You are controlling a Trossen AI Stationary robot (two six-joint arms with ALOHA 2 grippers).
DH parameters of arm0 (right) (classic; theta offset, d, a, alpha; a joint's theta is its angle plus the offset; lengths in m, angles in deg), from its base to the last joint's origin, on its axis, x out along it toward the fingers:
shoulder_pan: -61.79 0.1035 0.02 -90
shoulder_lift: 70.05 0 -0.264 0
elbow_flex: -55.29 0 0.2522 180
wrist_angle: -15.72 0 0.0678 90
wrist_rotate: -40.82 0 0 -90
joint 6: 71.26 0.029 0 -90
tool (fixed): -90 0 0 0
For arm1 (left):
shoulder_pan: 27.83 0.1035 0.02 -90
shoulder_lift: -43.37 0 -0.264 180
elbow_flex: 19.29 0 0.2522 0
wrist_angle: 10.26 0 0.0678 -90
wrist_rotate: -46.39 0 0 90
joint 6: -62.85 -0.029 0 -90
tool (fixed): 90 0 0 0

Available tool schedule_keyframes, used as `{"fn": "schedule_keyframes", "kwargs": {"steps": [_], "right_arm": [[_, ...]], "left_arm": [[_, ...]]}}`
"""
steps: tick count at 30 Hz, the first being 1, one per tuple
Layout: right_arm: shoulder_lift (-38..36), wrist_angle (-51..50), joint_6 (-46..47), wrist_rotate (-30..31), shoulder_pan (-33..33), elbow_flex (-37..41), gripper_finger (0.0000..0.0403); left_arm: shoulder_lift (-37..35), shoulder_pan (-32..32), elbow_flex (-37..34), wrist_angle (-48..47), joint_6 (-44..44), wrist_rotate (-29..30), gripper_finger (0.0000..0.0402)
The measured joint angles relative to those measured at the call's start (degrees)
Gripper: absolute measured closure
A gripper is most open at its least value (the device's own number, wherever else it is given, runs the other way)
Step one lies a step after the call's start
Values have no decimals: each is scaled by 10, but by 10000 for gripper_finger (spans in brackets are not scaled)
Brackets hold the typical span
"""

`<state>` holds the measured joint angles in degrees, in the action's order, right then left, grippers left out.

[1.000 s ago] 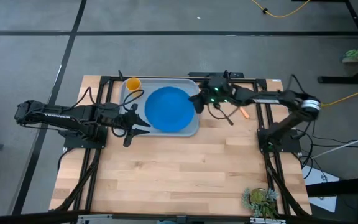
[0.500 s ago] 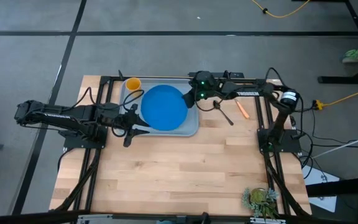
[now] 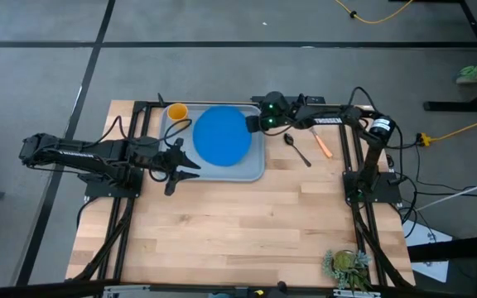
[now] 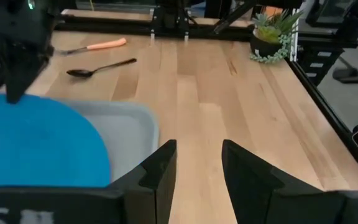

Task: Pick and place plate/cup/fork/spoon on tray
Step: Put the blue plate on the gray tray

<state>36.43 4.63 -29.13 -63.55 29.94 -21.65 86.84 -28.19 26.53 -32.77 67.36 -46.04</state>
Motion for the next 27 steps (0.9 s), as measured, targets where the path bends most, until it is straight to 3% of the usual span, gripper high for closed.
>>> {"fn": "schedule_keyframes", "kwargs": {"steps": [27], "right_arm": [[36, 30, 12, -8, 30, 0, 389]], "left_arm": [[0, 0, 0, 19, 9, 0, 280]]}}
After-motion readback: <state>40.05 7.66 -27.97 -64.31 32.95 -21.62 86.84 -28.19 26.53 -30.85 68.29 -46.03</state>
